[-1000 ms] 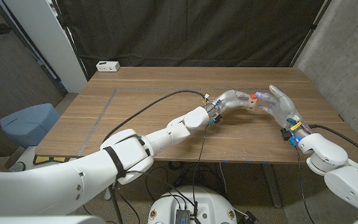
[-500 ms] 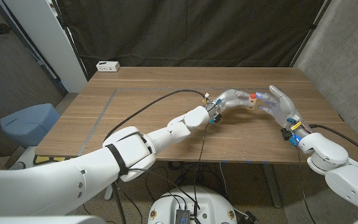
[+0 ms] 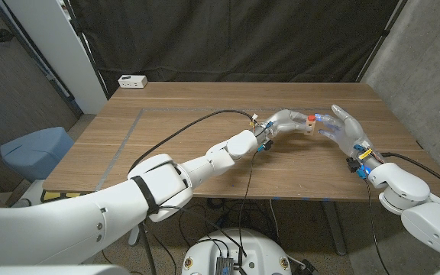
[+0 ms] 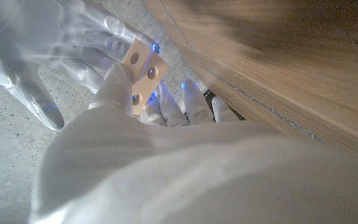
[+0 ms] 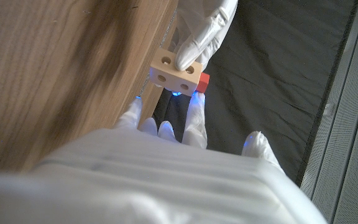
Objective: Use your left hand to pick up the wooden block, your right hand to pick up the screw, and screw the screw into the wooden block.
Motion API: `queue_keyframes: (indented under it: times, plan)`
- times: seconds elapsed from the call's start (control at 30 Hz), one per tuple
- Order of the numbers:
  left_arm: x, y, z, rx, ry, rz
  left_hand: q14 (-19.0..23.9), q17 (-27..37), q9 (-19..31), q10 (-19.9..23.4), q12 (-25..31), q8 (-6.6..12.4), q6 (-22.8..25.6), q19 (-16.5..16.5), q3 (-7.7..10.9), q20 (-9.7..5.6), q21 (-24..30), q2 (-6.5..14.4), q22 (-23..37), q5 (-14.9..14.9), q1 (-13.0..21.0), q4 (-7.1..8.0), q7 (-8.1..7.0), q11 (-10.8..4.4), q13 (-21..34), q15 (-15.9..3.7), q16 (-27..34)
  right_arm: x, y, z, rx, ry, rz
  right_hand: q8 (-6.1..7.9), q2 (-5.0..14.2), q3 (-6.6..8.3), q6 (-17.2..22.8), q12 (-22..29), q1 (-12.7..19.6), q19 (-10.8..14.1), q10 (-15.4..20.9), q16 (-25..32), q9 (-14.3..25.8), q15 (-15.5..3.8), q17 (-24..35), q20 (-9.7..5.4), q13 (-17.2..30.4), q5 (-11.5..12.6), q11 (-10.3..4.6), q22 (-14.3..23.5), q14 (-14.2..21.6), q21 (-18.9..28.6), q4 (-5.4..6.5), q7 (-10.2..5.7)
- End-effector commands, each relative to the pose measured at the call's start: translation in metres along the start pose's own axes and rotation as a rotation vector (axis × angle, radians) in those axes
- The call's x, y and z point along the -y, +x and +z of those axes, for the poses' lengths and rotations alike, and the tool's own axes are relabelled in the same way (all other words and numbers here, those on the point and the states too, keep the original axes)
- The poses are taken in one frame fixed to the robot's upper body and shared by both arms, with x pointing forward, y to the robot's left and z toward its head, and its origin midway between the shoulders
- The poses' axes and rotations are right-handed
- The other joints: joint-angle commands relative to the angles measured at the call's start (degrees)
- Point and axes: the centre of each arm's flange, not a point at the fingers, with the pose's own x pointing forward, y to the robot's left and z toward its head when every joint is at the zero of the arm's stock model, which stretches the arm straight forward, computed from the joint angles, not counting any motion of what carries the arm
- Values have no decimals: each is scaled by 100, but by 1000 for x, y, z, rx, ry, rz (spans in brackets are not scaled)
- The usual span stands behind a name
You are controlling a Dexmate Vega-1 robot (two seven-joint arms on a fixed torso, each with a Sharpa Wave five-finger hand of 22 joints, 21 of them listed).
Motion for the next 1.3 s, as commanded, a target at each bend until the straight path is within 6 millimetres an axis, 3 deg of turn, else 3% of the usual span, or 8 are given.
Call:
queue_keyframes:
  times: [0.03, 1.3]
  plan:
    - [2, 0, 0, -1, -5, -2, 72, 29, 18, 91, 103, 76, 217, 47, 332, -18, 39, 51, 34, 32, -6, 355, -153, -63, 23, -415, 56, -1, -3, 0, -5, 1, 6, 31, 56, 25, 120, 69, 12, 56, 91, 37, 26, 25, -2, -5, 11, 34, 13, 13, 77, 25, -8, 6]
    - [2, -3, 0, 5, -7, -4, 124, 39, 23, 137, 166, 77, 292, 71, 315, -27, 42, 57, 33, 25, -4, 357, -130, -49, 27, -410, 43, -4, -11, 2, -9, -5, 39, 67, 79, 41, 504, 96, 35, 167, 379, 48, 27, 10, -23, -11, 9, 33, 44, 13, 173, 39, -16, 98]
